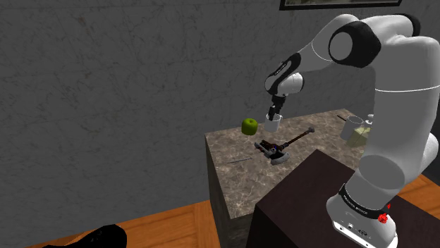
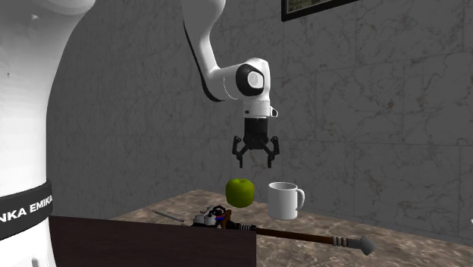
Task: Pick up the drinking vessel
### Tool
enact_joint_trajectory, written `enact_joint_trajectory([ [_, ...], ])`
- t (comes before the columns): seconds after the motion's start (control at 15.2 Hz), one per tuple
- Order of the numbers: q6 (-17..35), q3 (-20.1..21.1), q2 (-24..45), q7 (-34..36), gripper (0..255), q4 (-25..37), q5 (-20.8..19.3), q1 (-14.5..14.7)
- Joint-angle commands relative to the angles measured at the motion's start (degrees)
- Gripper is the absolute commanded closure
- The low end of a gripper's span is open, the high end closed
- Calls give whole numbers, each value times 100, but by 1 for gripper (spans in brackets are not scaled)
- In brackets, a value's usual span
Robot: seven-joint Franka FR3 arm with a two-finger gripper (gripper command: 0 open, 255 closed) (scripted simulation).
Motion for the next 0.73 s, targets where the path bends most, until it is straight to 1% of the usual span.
enact_joint_trajectory([
  [0.0,96,77,451,-140,0,368,122,-124],
  [0.33,144,240,1557,-381,0,1475,285,-461],
  [0.66,316,321,1896,-436,0,1648,355,-538],
])
